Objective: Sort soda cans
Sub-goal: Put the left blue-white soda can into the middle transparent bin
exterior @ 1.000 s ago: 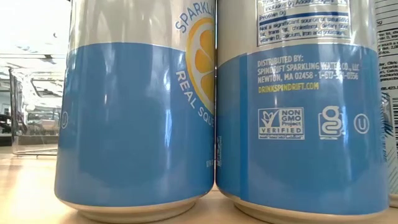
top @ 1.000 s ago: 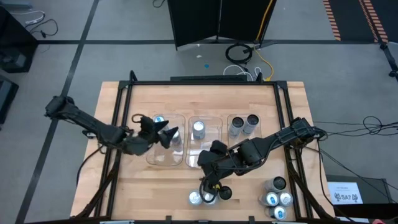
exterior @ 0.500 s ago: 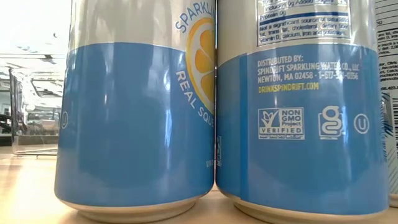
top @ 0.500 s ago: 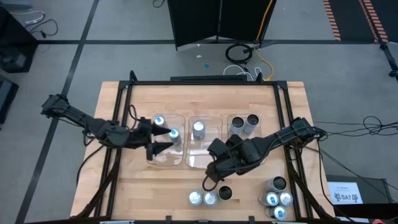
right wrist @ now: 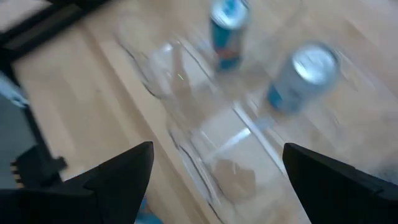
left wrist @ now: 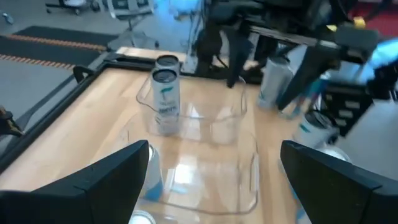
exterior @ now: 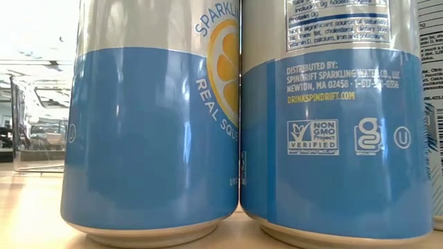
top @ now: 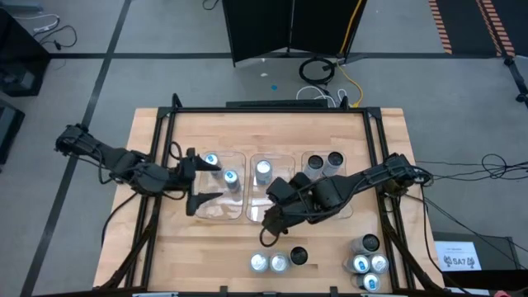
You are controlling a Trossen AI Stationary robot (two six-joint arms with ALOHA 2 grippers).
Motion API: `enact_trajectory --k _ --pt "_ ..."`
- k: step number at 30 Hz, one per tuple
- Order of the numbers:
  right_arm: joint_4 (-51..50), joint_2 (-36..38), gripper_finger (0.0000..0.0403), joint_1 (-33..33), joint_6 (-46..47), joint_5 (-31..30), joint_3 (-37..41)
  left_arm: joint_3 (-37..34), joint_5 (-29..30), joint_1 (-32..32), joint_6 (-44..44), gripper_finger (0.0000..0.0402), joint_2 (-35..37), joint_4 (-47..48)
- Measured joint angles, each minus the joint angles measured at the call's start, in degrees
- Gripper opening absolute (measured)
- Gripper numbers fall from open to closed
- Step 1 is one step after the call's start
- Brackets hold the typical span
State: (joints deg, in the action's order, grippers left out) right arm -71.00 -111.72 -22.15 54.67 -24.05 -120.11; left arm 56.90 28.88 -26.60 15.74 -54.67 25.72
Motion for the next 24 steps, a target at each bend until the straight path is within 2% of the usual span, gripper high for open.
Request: enact_trajectory --k 5,9,14,18,24 --pt "13.53 0.0 0.035 0.79 -13.22 0.7 0.0 10.05 -0.02 -4.8 1.73 0.0373 -5.87 10.99" --pt "20.79 -0.02 0.035 0.86 -22.44 6.24 0.0 15.96 0.32 -9.4 5.96 0.0367 -12.61 16.07" --pt "21.31 -0.83 0.035 -0.07 -27.49 9.49 0.0 21.71 0.73 -13.61 17.36 0.0361 -20.26 25.68" --pt "20.28 -1.52 0.035 -1.46 -30.21 10.88 0.02 22.82 0.46 -15.57 25.12 0.0361 -23.02 28.09" --pt "18.87 -3.87 0.035 -3.8 -30.25 11.06 0.0 22.8 -2.71 -16.92 22.85 0.0361 -23.72 30.09"
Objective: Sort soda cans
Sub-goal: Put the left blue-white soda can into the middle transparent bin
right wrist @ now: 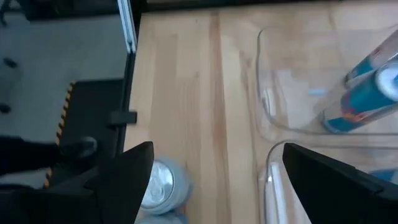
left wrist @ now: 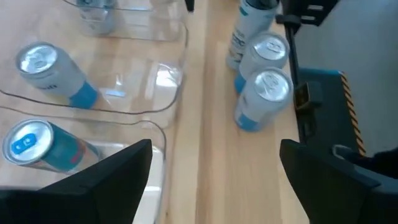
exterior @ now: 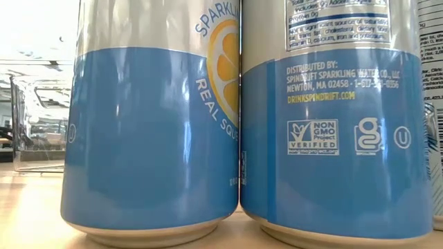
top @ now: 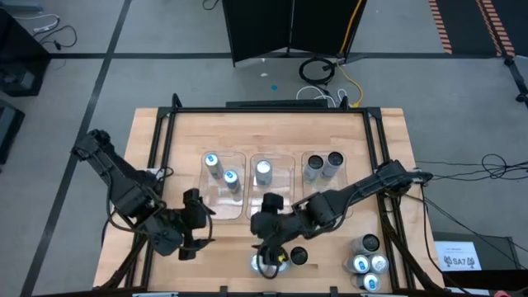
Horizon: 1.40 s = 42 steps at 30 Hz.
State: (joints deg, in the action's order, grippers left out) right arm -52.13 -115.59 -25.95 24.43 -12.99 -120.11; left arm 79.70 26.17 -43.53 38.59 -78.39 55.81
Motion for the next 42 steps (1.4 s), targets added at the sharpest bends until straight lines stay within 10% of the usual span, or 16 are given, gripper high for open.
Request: enact_trajectory --k 42 --pt "-1.53 -12.2 0.035 -2.74 21.88 2.41 -2.45 -0.09 -1.96 -0.55 0.0 0.0361 -0.01 3.95"
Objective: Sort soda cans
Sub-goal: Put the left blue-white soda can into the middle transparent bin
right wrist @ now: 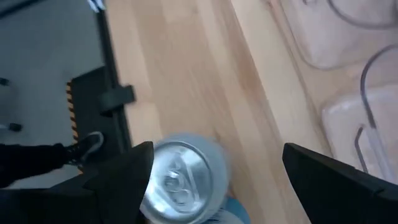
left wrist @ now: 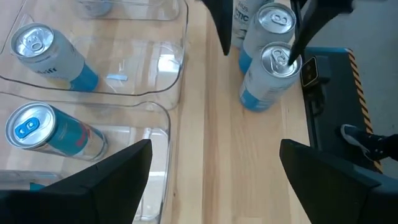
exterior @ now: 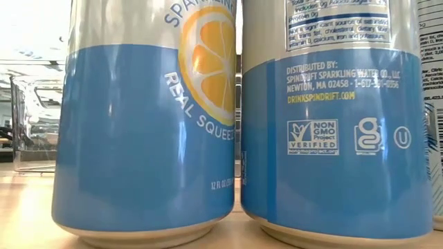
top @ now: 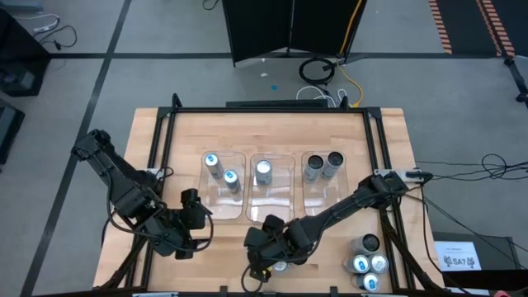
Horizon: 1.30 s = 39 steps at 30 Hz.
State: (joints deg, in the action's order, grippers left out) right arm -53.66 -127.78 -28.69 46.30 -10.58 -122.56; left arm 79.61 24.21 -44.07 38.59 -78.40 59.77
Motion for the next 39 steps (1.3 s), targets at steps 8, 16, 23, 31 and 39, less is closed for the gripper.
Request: enact_trajectory --k 8,16,23,31,39 --pt "0.8 0.06 0.035 -1.32 -0.49 0.12 -1.24 0.0 0.0 0.0 0.0 0.0361 0.01 -0.22" --pt "0.33 -3.06 0.035 -1.86 -2.55 1.06 -1.23 0.0 0.02 0.0 0.02 0.0361 0.0 -0.26" --pt "0.68 -4.07 0.035 -1.83 -3.9 1.77 -1.35 0.0 0.02 0.0 0.02 0.0361 -0.01 -0.28" --pt "-0.4 -2.63 0.035 -0.88 -3.78 1.76 -1.14 0.0 0.02 0.0 -0.28 0.0361 0.0 -0.24" --pt "0.41 0.14 0.035 -0.5 0.03 1.39 -1.16 0.0 0.04 0.0 -0.33 0.0361 -0.01 -0.23"
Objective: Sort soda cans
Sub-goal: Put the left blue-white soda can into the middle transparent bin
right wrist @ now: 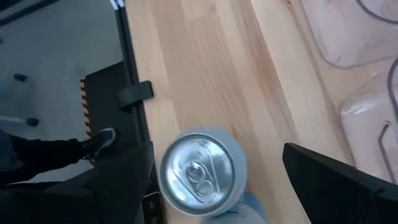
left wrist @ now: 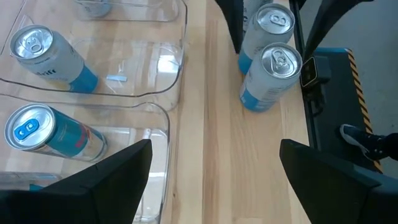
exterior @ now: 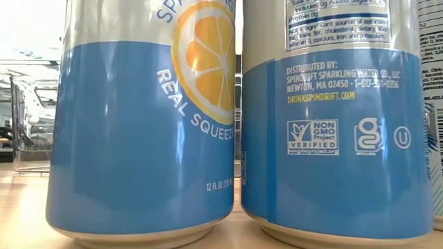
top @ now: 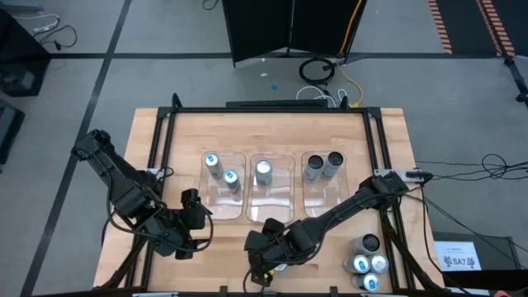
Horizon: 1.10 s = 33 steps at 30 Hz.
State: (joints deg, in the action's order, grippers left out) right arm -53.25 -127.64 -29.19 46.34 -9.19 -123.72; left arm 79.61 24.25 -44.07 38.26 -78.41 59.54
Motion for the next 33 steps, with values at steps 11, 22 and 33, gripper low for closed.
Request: enact_trajectory --k 11,22,33 --pt "1.61 0.6 0.035 0.0 -2.46 1.44 0.0 0.0 0.01 0.0 0.04 0.0361 0.0 -0.03" --pt "7.54 0.63 0.035 0.22 -0.73 1.85 -0.07 0.0 0.02 0.0 0.17 0.0361 0.0 -0.03" --pt "9.7 0.66 0.0356 1.82 -2.61 1.53 -0.09 0.0 0.42 0.0 0.28 0.0361 0.0 -0.05"
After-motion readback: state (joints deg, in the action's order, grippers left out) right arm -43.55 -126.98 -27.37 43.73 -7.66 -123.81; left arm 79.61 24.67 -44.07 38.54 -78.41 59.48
